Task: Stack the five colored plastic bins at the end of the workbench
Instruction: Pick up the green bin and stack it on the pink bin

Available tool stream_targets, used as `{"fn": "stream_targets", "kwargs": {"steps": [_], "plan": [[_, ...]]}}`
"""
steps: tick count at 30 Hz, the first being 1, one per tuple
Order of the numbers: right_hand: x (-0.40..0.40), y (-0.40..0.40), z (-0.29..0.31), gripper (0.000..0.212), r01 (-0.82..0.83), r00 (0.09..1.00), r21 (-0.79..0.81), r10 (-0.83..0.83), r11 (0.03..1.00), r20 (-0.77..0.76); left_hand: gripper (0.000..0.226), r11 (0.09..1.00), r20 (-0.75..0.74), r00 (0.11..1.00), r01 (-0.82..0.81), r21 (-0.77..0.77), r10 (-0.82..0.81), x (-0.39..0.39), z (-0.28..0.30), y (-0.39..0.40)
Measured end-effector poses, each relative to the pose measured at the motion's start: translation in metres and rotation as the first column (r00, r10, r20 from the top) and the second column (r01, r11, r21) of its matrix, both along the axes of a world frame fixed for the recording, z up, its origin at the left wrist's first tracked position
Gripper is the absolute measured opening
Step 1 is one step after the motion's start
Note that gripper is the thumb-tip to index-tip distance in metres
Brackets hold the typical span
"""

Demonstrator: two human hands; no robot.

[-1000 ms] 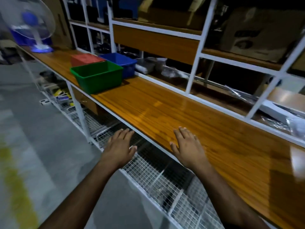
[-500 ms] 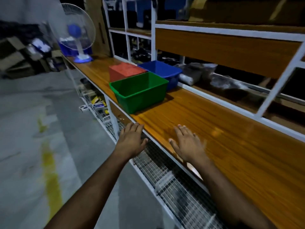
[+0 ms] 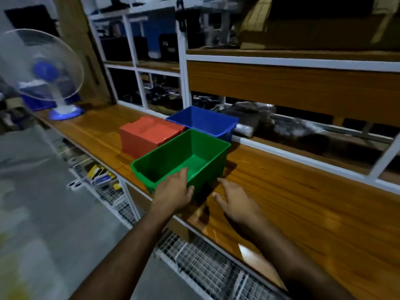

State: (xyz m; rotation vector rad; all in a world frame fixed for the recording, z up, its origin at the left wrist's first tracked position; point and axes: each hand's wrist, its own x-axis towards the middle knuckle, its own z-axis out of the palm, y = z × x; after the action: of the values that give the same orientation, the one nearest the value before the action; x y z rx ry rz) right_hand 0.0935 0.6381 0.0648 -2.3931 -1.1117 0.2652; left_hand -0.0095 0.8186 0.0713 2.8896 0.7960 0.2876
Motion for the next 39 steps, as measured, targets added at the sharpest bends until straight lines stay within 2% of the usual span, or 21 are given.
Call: {"fn": "stream_targets", "kwargs": {"steps": [2, 4, 6, 7, 10, 12, 15, 17, 19, 21, 24, 26, 27, 29, 30, 36, 39], "plan": [[-0.002, 0.031, 0.000, 0.057, 0.090, 0.992, 0.087, -0.082, 0.992, -0.093, 0.054, 0.992, -0.014, 0.996, 0.090, -0.092, -0.092, 0.014, 0.001, 0.030], [-0.008, 0.066, -0.001, 0.055, 0.266, 0.926, 0.193, -0.195, 0.944, -0.322, 0.046, 0.955, 0.014, 0.970, 0.243, -0.172, -0.244, 0.023, -0.001, 0.054], [-0.011, 0.098, -0.006, 0.056, 0.474, 0.740, 0.233, -0.241, 0.849, -0.628, 0.041, 0.880, 0.073, 0.934, 0.354, -0.315, -0.349, 0.028, -0.002, 0.067], [-0.011, 0.111, -0.009, 0.056, 0.556, 0.661, 0.239, -0.249, 0.796, -0.708, 0.041, 0.839, 0.115, 0.916, 0.399, -0.370, -0.385, 0.031, -0.004, 0.072], [-0.003, 0.133, -0.012, 0.054, 0.681, 0.582, 0.267, -0.283, 0.682, -0.762, 0.042, 0.750, 0.202, 0.882, 0.469, -0.467, -0.426, 0.036, -0.010, 0.085], [0.001, 0.137, -0.008, 0.043, 0.734, 0.504, 0.243, -0.268, 0.634, -0.821, 0.037, 0.733, 0.238, 0.877, 0.479, -0.483, -0.417, 0.040, -0.009, 0.095], [0.006, 0.137, -0.004, 0.028, 0.748, 0.434, 0.184, -0.260, 0.638, -0.862, 0.035, 0.821, 0.280, 0.885, 0.454, -0.345, -0.372, 0.048, -0.006, 0.119], [0.010, 0.133, -0.004, 0.016, 0.746, 0.451, 0.194, -0.269, 0.637, -0.851, 0.038, 0.920, 0.264, 0.913, 0.359, -0.154, -0.312, 0.055, -0.005, 0.139], [0.012, 0.124, -0.003, 0.012, 0.753, 0.479, 0.211, -0.299, 0.623, -0.825, 0.042, 0.971, 0.219, 0.954, 0.227, -0.077, -0.206, 0.062, -0.001, 0.157], [0.016, 0.109, -0.005, 0.013, 0.764, 0.476, 0.209, -0.316, 0.611, -0.821, 0.046, 0.975, 0.126, 0.982, 0.156, -0.159, -0.137, 0.068, 0.007, 0.171], [0.020, 0.074, -0.005, 0.020, 0.755, 0.476, 0.199, -0.313, 0.625, -0.822, 0.049, 0.915, 0.066, 0.987, 0.159, -0.372, -0.144, 0.074, 0.012, 0.173], [0.022, 0.046, -0.005, 0.022, 0.743, 0.478, 0.199, -0.298, 0.639, -0.826, 0.045, 0.841, 0.109, 0.985, 0.172, -0.513, -0.136, 0.076, 0.013, 0.162], [0.022, 0.030, -0.005, 0.022, 0.741, 0.481, 0.198, -0.302, 0.641, -0.823, 0.042, 0.749, 0.135, 0.984, 0.176, -0.639, -0.117, 0.076, 0.014, 0.153], [0.023, 0.001, -0.009, 0.022, 0.748, 0.477, 0.201, -0.303, 0.633, -0.825, 0.034, 0.474, 0.112, 0.990, 0.139, -0.869, -0.087, 0.075, 0.017, 0.133], [0.023, -0.012, -0.010, 0.021, 0.755, 0.475, 0.208, -0.298, 0.622, -0.828, 0.030, 0.372, 0.086, 0.991, 0.119, -0.921, -0.105, 0.075, 0.020, 0.125], [0.012, -0.048, 0.004, 0.023, 0.788, 0.462, 0.230, -0.300, 0.572, -0.835, 0.030, 0.175, 0.063, 0.952, 0.120, -0.977, -0.298, 0.079, 0.022, 0.097], [0.003, -0.061, 0.008, 0.015, 0.821, 0.464, 0.268, -0.315, 0.504, -0.828, 0.042, -0.008, 0.092, 0.940, 0.094, -0.996, -0.328, 0.083, 0.024, 0.087]]}}
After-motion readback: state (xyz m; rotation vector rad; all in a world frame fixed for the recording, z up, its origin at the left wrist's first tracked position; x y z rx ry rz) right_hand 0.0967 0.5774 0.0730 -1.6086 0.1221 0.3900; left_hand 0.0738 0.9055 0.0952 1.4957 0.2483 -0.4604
